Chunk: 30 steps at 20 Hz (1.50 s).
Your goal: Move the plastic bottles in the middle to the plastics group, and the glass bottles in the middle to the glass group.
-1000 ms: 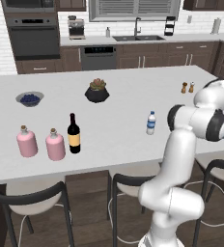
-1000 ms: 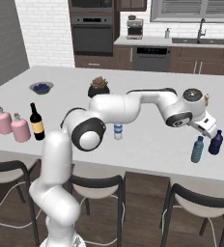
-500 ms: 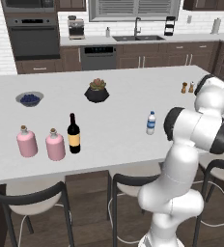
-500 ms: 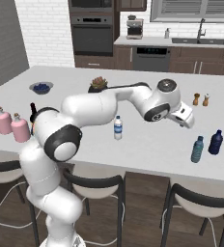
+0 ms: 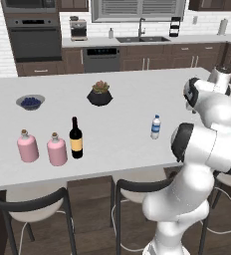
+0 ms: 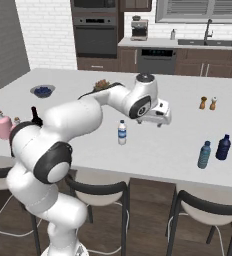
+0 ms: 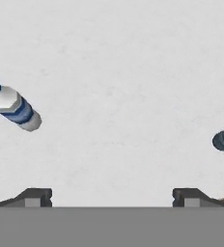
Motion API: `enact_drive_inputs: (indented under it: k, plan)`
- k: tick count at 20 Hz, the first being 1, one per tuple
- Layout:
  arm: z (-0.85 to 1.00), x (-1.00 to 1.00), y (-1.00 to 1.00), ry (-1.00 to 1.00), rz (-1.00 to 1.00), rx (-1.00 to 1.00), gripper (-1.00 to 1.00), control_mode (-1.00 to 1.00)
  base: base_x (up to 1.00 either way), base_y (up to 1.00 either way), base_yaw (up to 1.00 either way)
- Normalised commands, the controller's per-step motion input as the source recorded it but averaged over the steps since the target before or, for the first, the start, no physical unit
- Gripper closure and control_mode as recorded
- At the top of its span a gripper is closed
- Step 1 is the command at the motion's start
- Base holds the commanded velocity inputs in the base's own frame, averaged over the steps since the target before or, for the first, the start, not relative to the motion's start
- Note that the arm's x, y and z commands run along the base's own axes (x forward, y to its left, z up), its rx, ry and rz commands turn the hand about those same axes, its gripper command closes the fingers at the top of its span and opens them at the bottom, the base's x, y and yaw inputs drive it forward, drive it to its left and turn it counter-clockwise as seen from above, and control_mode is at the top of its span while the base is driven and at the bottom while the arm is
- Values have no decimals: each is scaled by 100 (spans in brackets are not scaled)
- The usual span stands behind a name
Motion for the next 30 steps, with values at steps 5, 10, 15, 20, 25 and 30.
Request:
enact_drive_inputs:
  k: [5,10,15,20,25,30]
  plan:
    - [1,-6,100,21,33,-9,-100,-100,0,0,0]
    - [0,-1,100,19,26,-7,-100,-100,0,0,0]
    - [-18,12,84,1,16,0,-100,-100,0,0,0]
    - [-33,92,5,0,-1,9,-100,-100,0,0,0]
    - [-23,64,1,0,-6,12,-100,-100,0,0,0]
    - [-1,6,-5,-1,-1,2,-100,-100,0,0,0]
